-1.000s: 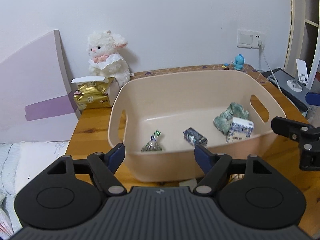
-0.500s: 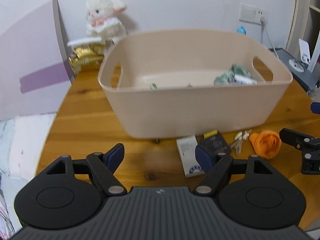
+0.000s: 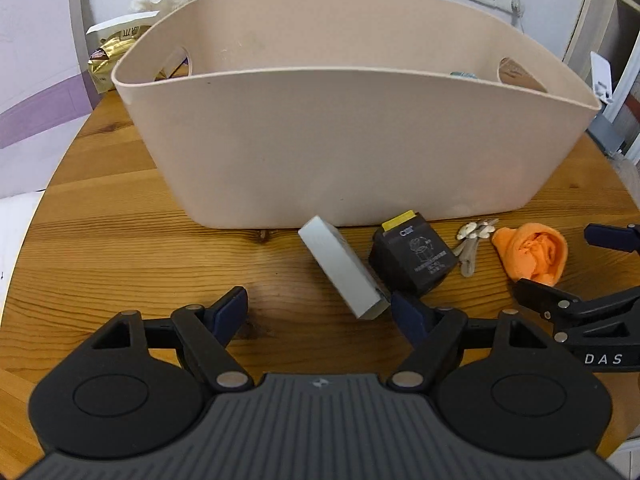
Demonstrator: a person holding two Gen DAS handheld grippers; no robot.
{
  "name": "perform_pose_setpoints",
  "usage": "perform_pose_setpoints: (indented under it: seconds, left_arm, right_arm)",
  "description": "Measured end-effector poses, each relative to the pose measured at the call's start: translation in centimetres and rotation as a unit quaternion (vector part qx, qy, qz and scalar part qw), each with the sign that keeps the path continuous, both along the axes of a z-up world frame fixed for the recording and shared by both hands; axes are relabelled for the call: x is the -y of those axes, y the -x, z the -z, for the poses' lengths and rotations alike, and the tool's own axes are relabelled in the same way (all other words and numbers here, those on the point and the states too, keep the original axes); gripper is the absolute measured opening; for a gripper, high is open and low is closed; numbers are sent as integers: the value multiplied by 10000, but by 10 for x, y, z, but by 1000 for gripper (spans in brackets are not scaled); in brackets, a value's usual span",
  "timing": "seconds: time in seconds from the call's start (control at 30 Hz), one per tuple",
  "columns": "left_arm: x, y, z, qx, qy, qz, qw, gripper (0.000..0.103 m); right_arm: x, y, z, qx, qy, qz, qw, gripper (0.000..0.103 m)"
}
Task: Organize objects
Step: 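Grasp the white box with the left tool while the right tool grasps the orange cloth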
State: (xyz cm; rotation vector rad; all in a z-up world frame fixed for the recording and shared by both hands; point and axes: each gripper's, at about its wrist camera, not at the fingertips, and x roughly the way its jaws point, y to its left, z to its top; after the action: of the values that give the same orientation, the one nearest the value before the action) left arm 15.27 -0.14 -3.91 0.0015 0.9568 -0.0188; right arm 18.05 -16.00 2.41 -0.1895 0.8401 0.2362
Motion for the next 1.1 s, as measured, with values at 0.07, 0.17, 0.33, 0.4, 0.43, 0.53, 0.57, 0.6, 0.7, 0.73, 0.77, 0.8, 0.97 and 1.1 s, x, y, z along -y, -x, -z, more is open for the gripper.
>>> perform_pose_setpoints:
  seconds: [0.07,0.17,0.33,0.4,0.43,0.53,0.57,0.6,0.7,0.73,0.77,0.8,0.97,1.1]
  left_arm:
    - [0,-3,3,-43,46,12,10000,79]
    - [0,-5,4,29,-37,49,10000,76]
    - [-3,-5,1,101,-23,109,9999,50]
    - [-4,-5,0,125,-25,95,9999,41]
    - [-4,-4,0,140,-14,100,9999,36]
    - [-5,-2,1,156,-28,122,9998,32]
    - [-5,-1,0,161,-34,125,9998,31]
    - [-7,-4,1,166,-37,133,9998,30]
    - [-7,0,1,191,-37,146,9997,26]
    - [-8,1,1,190,-14,137,9997,24]
    - [-9,2,1,188,20,126,9997,23]
    - [-10,4,0,186,41,115,9998,22]
    - [-16,16,-4,241,98,102,9996,16]
    - [-19,28,-13,373,95,156,9991,13]
  right_arm:
    - [-3,-1,2,24,-26,9,10000,102]
    - [-3,-5,4,28,-167,46,9998,92]
    - [-4,-5,2,38,-334,85,9994,73]
    - [-6,-3,1,56,-343,46,9994,58]
    - [-6,-1,0,74,-356,24,9993,53]
    - [-7,3,-1,117,-381,-8,9992,29]
    - [-8,4,-2,123,-362,-15,9993,16]
    - [-9,5,-2,120,-334,-25,9994,13]
    - [-9,9,-3,111,-299,-47,9995,11]
    - [-9,11,-3,106,-298,-45,9995,10]
    - [-9,12,-3,104,-297,-43,9995,10]
    - [-9,14,-4,110,-305,-39,9995,10]
    - [-6,24,-9,182,-362,-45,9992,10]
    - [-3,34,-21,328,-427,-75,9985,10]
